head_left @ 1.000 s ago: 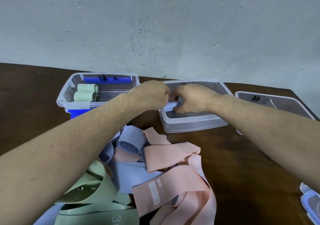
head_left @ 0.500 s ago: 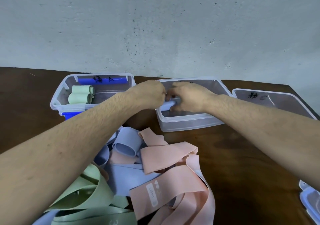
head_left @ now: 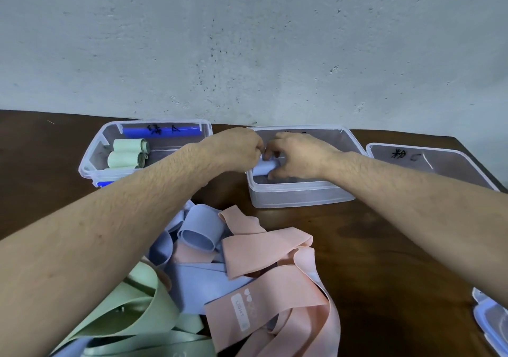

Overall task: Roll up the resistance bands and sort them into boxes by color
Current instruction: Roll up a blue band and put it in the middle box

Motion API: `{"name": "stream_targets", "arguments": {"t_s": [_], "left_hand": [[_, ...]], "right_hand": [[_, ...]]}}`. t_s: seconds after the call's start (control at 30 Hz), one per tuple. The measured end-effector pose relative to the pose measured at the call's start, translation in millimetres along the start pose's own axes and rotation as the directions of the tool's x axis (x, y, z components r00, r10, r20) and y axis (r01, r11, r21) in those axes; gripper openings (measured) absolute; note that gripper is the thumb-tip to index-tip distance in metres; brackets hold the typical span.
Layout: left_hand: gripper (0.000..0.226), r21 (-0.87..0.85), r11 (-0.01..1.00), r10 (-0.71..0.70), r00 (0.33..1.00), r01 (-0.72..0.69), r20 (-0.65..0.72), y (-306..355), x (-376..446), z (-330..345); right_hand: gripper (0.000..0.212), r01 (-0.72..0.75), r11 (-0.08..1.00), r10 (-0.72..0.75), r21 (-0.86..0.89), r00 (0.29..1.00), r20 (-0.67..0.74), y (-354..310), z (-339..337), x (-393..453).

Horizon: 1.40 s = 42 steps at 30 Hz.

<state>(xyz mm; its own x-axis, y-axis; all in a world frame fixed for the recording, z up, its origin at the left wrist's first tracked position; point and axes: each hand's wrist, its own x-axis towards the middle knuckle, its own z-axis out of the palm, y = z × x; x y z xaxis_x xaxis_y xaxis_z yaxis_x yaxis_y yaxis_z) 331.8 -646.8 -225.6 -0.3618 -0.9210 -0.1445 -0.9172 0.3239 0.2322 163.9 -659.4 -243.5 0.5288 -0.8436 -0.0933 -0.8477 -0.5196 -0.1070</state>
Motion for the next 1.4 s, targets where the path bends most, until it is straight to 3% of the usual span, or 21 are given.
{"name": "stream_targets", "arguments": {"t_s": [0.17, 0.33, 0.67, 0.83, 0.93, 1.0, 1.1, 1.2, 1.4], "left_hand": [[0.041, -0.006, 1.0, 0.011, 0.999, -0.012, -0.037, 0, -6, -2], [0.04, -0.014, 0.999, 0.035, 0.996, -0.036, -0.085, 3, -22, -13], [0.018, -0.057, 0.997, 0.027, 0.943, -0.049, -0.333, -1, -93, -17], [0.004, -0.019, 0.999, 0.025, 0.981, -0.029, -0.192, -4, -141, -7], [0.021, 0.018, 1.0, -0.012, 1.0, 0.012, 0.014, -11, -160, 4], [0.032, 0.099, 0.994, -0.046, 0.997, 0.039, 0.064, -11, -167, 14], [0.041, 0.097, 0.988, -0.111, 0.992, 0.116, -0.053, -6, -173, 28], [0.032, 0.075, 0.981, -0.164, 0.968, 0.181, -0.191, 4, -180, 28], [0.026, -0.047, 0.984, -0.177, 0.937, 0.17, -0.302, 37, -204, 2]], "right_hand": [[0.048, -0.022, 0.999, 0.024, 0.039, 0.999, -0.028, 3, -5, -5], [0.035, -0.018, 0.998, 0.025, 0.061, 0.994, -0.105, 4, -16, -16], [0.015, 0.043, 0.989, -0.009, 0.138, 0.97, -0.243, -15, -34, -61], [0.016, 0.122, 0.975, -0.058, 0.184, 0.945, -0.321, -34, -35, -93], [0.016, 0.164, 0.967, -0.096, 0.195, 0.943, -0.318, -44, -28, -110], [0.016, 0.194, 0.962, -0.129, 0.191, 0.943, -0.307, -51, -22, -120], [0.015, 0.196, 0.964, -0.146, 0.178, 0.954, -0.261, -59, -13, -133], [0.014, 0.203, 0.956, -0.154, 0.214, 0.962, -0.226, -61, -8, -144], [0.015, 0.195, 0.947, -0.153, 0.256, 0.973, -0.173, -62, -4, -159]]}}
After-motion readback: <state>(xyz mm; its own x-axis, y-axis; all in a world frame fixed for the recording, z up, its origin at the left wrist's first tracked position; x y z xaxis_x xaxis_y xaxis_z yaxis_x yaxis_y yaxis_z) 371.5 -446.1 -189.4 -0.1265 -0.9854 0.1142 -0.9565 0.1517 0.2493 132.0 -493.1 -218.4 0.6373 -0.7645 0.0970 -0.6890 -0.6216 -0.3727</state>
